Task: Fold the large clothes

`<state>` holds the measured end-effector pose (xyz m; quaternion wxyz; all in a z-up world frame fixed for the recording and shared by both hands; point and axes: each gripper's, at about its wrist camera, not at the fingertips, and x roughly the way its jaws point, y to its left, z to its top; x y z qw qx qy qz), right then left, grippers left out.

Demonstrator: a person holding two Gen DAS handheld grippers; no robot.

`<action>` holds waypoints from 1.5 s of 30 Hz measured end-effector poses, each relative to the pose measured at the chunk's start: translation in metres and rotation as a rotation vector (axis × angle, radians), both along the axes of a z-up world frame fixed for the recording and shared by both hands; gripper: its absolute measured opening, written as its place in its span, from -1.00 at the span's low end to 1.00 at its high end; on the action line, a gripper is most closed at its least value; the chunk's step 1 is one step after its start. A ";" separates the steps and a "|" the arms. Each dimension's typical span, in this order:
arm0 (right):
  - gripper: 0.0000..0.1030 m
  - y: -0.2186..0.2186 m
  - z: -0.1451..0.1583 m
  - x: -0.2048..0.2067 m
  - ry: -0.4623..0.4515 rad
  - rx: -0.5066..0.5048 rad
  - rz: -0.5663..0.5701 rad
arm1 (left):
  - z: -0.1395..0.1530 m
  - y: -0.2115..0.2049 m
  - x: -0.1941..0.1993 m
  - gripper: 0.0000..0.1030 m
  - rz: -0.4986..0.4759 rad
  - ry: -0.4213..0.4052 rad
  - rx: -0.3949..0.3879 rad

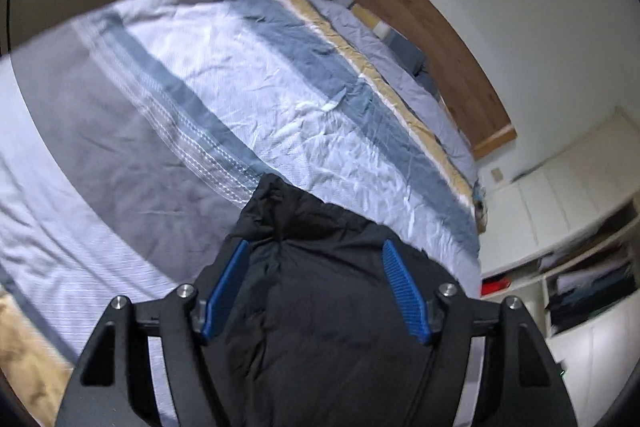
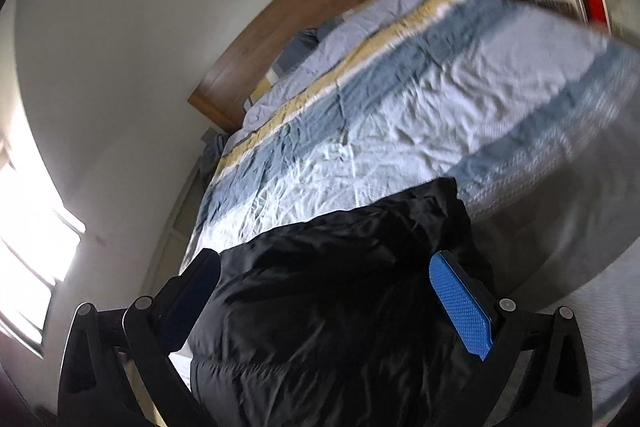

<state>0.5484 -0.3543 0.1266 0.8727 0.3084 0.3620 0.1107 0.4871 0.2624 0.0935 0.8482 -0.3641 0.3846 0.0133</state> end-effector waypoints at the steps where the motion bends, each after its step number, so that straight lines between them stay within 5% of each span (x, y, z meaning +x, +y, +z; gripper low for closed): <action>1: 0.99 0.008 0.011 -0.007 -0.017 -0.029 0.011 | 0.007 -0.002 -0.008 0.32 -0.018 -0.005 0.010; 5: 0.99 0.046 0.044 -0.026 -0.082 -0.192 0.043 | 0.032 -0.013 -0.036 0.32 -0.064 -0.029 0.074; 10: 0.99 0.094 0.054 -0.033 -0.125 -0.280 0.120 | 0.040 -0.045 -0.048 0.32 -0.109 -0.028 0.224; 17: 0.99 0.167 0.008 -0.014 -0.080 -0.371 0.212 | -0.007 -0.125 -0.023 0.32 -0.258 -0.001 0.374; 24: 0.99 0.210 -0.059 0.030 0.004 -0.477 0.255 | -0.060 -0.210 0.040 0.32 -0.395 0.014 0.432; 36: 0.99 0.196 -0.135 0.133 0.142 -0.408 0.255 | -0.136 -0.257 0.172 0.35 -0.378 0.129 0.489; 45: 0.99 0.180 -0.149 0.147 0.136 -0.343 0.295 | -0.145 -0.235 0.191 0.38 -0.387 0.159 0.473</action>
